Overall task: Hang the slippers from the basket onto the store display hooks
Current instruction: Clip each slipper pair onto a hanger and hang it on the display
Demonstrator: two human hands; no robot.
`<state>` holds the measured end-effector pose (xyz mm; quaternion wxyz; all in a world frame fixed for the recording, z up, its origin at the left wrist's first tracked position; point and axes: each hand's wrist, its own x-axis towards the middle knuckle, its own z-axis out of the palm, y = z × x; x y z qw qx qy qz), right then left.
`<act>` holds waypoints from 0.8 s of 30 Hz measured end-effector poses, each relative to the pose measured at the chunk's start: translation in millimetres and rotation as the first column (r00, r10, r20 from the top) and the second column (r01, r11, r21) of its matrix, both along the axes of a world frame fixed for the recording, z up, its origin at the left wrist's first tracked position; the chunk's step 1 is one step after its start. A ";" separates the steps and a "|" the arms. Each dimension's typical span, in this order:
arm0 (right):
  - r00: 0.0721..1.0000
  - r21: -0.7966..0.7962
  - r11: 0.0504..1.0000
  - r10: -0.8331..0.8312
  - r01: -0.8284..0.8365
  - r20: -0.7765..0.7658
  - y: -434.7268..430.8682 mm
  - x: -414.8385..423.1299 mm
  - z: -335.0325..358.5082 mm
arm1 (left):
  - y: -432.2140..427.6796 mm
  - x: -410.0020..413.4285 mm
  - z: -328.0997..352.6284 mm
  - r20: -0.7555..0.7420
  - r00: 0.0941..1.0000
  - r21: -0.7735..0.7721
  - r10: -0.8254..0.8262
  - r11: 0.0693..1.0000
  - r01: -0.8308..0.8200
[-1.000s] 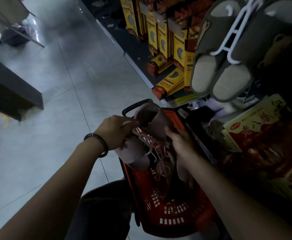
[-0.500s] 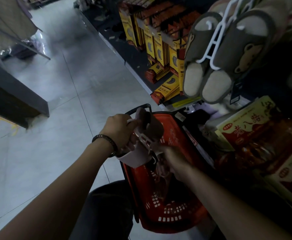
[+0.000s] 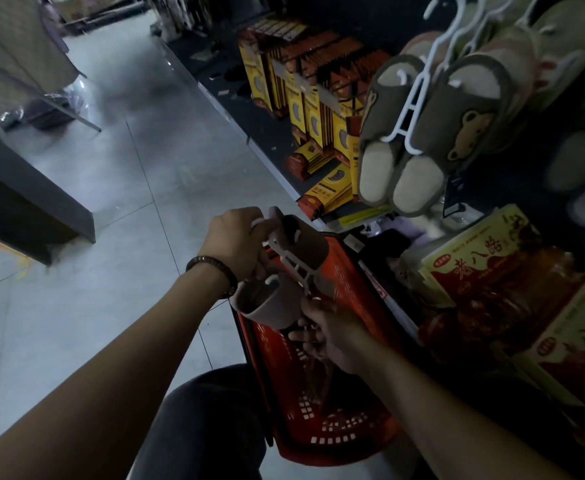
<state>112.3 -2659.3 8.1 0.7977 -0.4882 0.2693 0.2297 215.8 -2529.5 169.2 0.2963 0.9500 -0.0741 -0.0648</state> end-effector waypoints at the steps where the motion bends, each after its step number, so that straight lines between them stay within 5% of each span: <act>1: 1.000 0.001 1.000 -0.005 0.005 0.007 -1.1 -1.2 1.9 | -0.1 -0.3 2.2 -0.025 1.000 -0.038 0.003 0.999 -0.004; 6: 0.998 -0.116 0.992 0.058 -0.053 0.038 -7.4 -18.9 11.6 | -1.9 -2.9 6.3 0.022 0.994 0.043 -0.105 0.994 0.104; 14: 0.989 -0.350 0.927 -0.107 0.135 0.100 -46.2 -80.0 60.3 | -14.8 -21.5 42.0 0.056 0.940 0.233 -0.337 0.920 0.316; 24: 0.882 -0.582 0.732 -0.056 0.355 0.467 -90.0 -159.6 160.7 | -50.3 -81.2 105.9 0.052 0.795 0.191 -0.604 0.787 0.586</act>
